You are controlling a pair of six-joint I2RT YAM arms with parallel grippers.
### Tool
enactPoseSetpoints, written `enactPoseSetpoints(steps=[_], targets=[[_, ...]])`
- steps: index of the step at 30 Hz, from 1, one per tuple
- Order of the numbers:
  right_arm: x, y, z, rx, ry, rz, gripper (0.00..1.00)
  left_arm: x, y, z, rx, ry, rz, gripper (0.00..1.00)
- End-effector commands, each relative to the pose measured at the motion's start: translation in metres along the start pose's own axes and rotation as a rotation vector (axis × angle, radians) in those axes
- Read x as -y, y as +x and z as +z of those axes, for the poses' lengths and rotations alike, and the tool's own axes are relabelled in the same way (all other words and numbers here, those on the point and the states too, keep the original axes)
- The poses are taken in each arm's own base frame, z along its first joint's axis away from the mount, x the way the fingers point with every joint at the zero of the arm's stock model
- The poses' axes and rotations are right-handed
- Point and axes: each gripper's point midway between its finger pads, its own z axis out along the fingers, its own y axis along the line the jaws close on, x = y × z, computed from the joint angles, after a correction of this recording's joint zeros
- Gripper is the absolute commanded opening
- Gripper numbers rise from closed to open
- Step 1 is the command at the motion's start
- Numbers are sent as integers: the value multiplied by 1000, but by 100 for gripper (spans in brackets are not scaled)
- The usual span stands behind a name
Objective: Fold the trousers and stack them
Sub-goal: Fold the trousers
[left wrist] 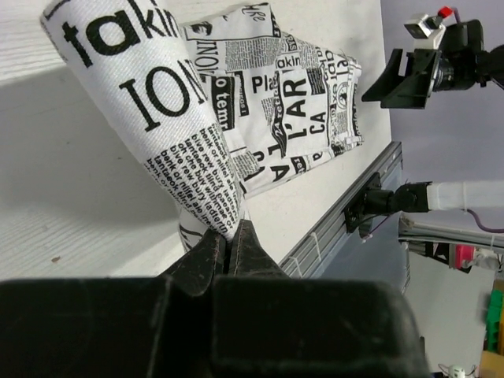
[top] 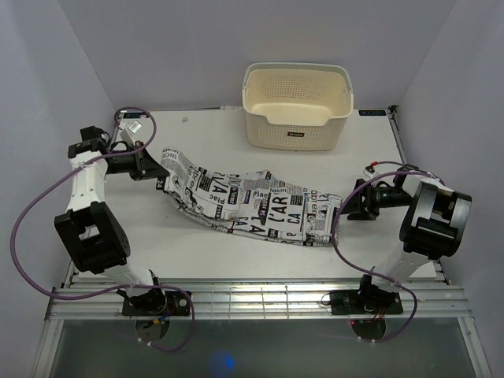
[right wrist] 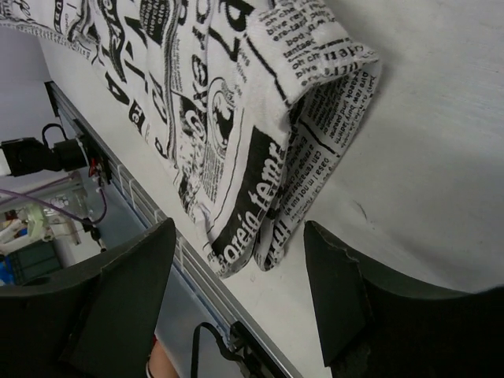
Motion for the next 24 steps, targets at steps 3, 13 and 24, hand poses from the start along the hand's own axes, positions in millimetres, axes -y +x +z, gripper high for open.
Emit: enactPoseSetpoints(steps=[3,13,24], targets=[[15,-7,31,-3,43,44,63,45,-5,9,-13,-35,118,0],[30,0,57,-38,89,50,20,102,-4,41,-36,18,201,0],[43,15,70,-68,116,101,8,196,7,118,-58,126,213,0]])
